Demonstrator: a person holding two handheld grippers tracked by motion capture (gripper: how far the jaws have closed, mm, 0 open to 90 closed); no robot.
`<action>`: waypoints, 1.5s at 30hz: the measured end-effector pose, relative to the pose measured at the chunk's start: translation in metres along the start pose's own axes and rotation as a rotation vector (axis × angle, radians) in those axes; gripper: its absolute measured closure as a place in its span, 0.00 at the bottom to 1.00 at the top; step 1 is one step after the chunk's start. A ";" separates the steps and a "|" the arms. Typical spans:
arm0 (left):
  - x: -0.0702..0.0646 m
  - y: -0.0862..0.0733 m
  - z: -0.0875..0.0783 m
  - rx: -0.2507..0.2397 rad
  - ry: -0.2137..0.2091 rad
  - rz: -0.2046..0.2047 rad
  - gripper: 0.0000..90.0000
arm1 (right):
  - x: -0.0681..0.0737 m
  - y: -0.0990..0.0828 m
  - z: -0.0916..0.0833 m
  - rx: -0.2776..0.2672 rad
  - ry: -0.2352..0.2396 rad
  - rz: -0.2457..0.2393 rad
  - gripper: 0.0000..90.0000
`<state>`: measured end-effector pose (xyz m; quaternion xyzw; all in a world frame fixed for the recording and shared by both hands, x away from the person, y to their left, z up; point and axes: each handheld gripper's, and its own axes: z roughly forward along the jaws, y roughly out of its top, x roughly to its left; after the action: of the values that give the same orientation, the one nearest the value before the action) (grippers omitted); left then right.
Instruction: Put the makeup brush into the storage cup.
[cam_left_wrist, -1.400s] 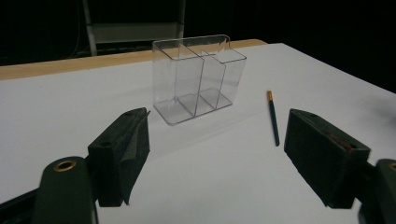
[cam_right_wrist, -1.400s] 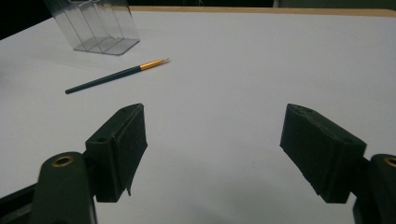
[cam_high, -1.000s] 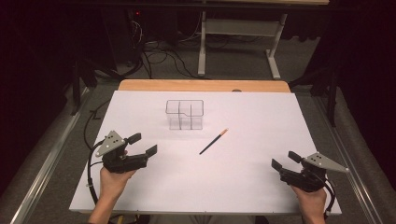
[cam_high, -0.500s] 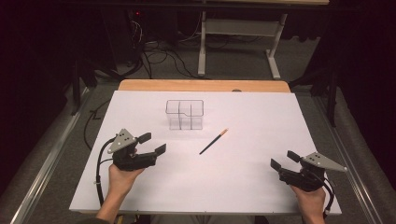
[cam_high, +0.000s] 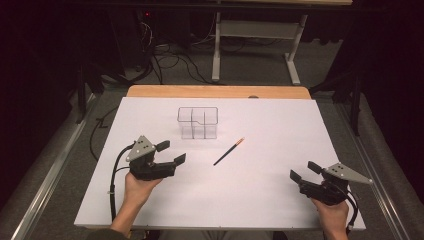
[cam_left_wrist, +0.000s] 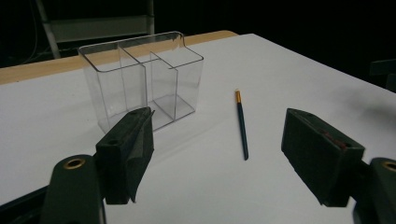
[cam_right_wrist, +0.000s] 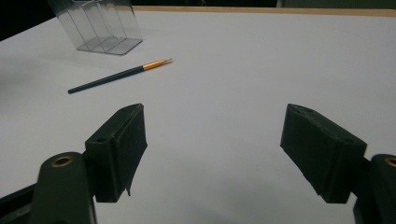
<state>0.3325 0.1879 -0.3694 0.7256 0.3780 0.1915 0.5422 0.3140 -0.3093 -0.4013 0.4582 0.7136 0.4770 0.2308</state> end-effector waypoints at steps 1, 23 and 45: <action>0.000 0.001 0.001 0.002 -0.003 0.002 0.28 | 0.000 0.000 0.000 0.000 0.000 0.000 0.27; -0.010 0.007 0.025 0.002 -0.047 0.000 0.27 | -0.001 0.000 0.000 0.002 -0.004 -0.002 0.27; -0.017 0.016 0.041 -0.004 -0.067 0.007 0.28 | 0.000 0.000 0.000 0.004 0.005 -0.007 0.27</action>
<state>0.3553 0.1468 -0.3661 0.7317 0.3566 0.1696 0.5555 0.3141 -0.3090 -0.4012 0.4549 0.7166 0.4760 0.2300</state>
